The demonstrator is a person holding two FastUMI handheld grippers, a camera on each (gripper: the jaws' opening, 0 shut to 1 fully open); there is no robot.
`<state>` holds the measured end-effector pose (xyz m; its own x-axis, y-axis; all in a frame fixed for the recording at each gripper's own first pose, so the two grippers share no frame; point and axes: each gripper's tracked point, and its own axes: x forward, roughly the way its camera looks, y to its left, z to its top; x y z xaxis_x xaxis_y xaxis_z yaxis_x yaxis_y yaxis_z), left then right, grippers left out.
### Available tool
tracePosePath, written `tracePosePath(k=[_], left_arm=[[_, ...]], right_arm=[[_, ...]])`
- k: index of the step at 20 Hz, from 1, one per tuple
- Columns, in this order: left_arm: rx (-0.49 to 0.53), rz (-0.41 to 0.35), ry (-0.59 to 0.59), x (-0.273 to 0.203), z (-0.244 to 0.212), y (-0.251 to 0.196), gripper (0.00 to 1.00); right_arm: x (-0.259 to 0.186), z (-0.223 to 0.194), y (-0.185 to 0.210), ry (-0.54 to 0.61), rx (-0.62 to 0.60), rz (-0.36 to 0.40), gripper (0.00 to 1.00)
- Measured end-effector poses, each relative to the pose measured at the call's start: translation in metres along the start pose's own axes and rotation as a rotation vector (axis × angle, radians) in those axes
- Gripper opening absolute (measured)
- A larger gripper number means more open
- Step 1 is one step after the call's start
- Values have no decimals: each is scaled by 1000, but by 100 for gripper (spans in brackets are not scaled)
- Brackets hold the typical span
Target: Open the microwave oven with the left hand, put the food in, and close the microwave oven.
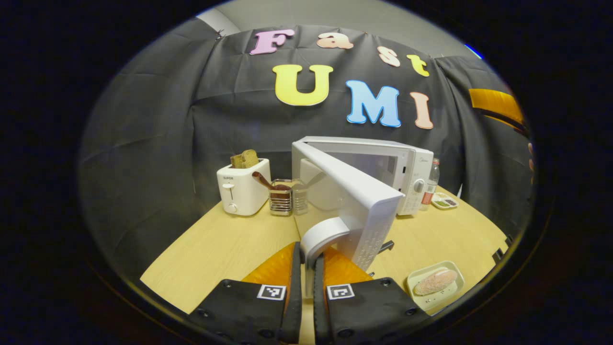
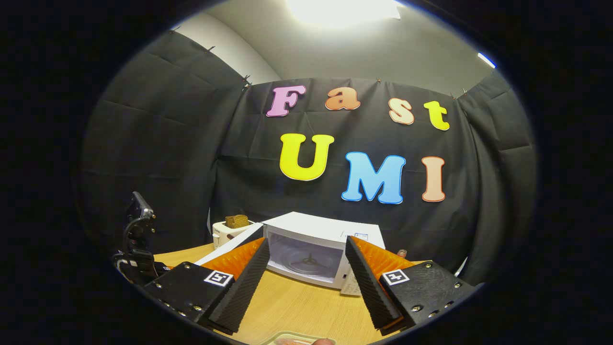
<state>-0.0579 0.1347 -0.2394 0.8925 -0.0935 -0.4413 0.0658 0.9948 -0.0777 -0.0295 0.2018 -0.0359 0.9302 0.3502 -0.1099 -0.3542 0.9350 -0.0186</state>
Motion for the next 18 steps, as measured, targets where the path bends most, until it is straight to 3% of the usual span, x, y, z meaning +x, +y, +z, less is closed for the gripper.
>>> tracePosePath(k=[4,7,9,11,12,14,16,18], left_arm=[[-34,-6,19,-2,-2,21,18],[-67,-3,41,-3,-5,23,17],[-84,29,47,-6,-5,23,22],[-105,85,35,-19,-7,29,33],[-109,116,30,-26,-10,31,52],[-109,182,25,-44,-12,39,78],[-111,236,-14,-64,-3,44,98],[-113,290,-45,-82,6,48,96]], right_arm=[[8,1,8,15,-4,20,98],[17,4,16,13,-2,85,98],[28,6,19,17,-1,134,98],[34,2,19,26,-6,172,98],[37,-1,19,30,-6,192,98],[42,-11,20,56,-11,238,98],[47,-31,24,117,-36,310,98],[47,-55,27,189,-62,384,98]])
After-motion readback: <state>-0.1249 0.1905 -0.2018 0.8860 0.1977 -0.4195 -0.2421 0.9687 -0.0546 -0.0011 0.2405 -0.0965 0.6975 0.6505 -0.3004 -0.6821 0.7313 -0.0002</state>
